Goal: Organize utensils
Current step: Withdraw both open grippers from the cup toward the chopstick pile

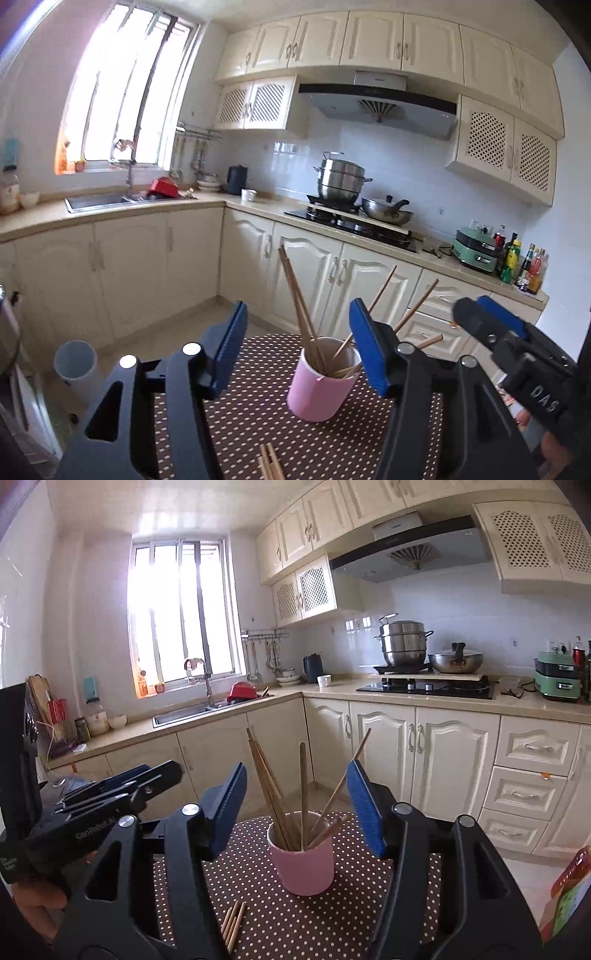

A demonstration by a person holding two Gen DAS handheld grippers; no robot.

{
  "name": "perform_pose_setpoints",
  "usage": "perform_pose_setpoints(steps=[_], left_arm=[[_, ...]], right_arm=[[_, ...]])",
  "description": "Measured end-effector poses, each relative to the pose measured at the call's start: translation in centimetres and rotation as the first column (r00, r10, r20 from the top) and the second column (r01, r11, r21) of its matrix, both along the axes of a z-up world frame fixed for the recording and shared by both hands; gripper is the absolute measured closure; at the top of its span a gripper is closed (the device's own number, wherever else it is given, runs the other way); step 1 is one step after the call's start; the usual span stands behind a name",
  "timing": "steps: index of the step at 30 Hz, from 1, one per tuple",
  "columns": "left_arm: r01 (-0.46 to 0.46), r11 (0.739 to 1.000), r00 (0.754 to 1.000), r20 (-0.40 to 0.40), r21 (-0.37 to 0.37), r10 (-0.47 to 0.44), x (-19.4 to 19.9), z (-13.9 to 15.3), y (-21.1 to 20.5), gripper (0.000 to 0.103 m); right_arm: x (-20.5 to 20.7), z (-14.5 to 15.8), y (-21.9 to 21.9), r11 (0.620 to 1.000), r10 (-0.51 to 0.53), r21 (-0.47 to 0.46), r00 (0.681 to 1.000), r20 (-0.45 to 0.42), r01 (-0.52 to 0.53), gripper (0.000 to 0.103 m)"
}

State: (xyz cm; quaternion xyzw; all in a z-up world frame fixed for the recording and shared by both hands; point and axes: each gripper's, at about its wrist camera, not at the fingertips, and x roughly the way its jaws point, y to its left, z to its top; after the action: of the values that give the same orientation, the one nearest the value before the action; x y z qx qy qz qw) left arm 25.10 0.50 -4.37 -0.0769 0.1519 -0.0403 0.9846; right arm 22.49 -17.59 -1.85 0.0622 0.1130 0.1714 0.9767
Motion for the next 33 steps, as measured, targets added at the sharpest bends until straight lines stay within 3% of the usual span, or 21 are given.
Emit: perform_pose_setpoints(steps=[6,13,18,27,33], left_arm=[[-0.025,0.997,0.998,0.066,0.068,0.021,-4.6,1.7,-0.3,0.04],[-0.049,0.993,0.993,0.116,0.109,0.037,-9.0,2.2,-0.4,0.034],[-0.049,0.986,0.995,0.097,0.162,0.034,-10.9,1.3,-0.5,0.033],[-0.009,0.989,0.998,-0.068,0.148,0.019,-10.5,-2.8,1.8,0.033],[0.009,0.999,0.969,-0.247,0.053,0.004,-8.1,-7.8,4.4,0.033]], right_arm=[[-3.7,0.2,-1.3,0.999,-0.034,0.025,0.999,0.014,0.034,0.039],[-7.5,0.0,-1.6,0.997,-0.069,-0.021,0.996,0.058,0.071,0.033],[-8.6,-0.9,-1.4,0.996,-0.07,-0.05,0.996,0.05,0.073,0.03],[-8.6,-4.6,0.4,0.996,-0.035,-0.084,0.998,-0.061,0.029,0.03],[-6.7,-8.5,3.1,0.989,-0.007,-0.148,0.979,-0.203,-0.024,0.03]])
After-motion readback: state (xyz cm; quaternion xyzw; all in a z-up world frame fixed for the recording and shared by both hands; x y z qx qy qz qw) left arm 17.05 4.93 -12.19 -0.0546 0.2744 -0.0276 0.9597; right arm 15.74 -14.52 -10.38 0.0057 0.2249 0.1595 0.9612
